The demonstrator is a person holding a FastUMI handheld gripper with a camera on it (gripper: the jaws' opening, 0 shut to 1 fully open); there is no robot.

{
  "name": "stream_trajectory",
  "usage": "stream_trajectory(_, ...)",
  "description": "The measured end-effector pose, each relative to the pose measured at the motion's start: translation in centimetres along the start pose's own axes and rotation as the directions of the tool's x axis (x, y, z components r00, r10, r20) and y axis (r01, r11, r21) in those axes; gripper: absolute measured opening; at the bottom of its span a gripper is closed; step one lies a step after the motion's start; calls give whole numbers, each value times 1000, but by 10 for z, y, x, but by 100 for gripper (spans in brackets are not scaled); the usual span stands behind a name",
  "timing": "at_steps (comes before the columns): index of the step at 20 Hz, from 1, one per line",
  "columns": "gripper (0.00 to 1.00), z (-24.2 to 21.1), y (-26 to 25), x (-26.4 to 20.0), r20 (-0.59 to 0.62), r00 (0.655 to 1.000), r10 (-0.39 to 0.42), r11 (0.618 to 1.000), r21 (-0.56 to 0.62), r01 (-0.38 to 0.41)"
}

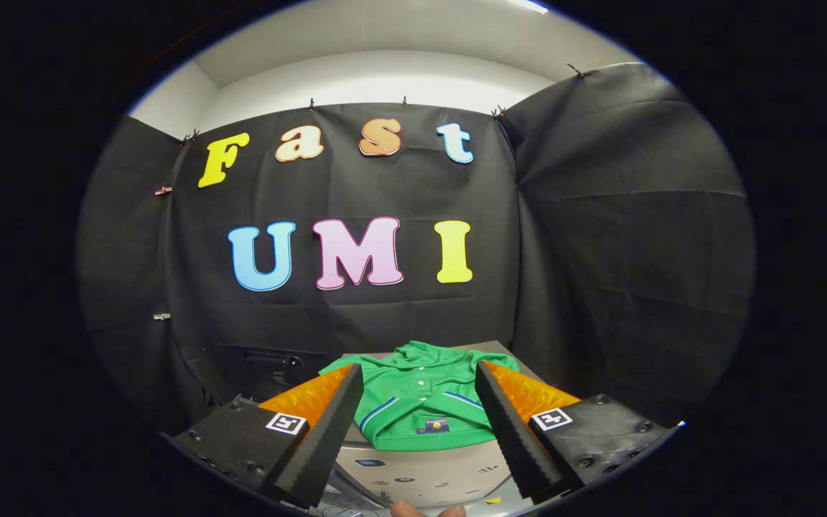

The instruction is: Put the clothes into the washing machine and then close the washing machine lid.

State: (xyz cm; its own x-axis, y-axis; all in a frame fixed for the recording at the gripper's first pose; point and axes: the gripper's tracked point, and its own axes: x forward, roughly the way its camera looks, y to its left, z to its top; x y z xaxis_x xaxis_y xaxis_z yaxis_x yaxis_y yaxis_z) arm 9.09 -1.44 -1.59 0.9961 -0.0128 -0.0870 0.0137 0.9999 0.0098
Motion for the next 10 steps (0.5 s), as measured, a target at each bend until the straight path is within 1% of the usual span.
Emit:
stream_trajectory(5, 98, -4, -1, 23, -30, 1000, 4, 1000, -7, -5)
stream_trajectory(8, 98, -9, -6, 49, -96, 995, -11, 1000, -21, 9)
stream_trajectory(10, 98, -8, -6, 70, -130, 991, -7, 1000, -31, 3)
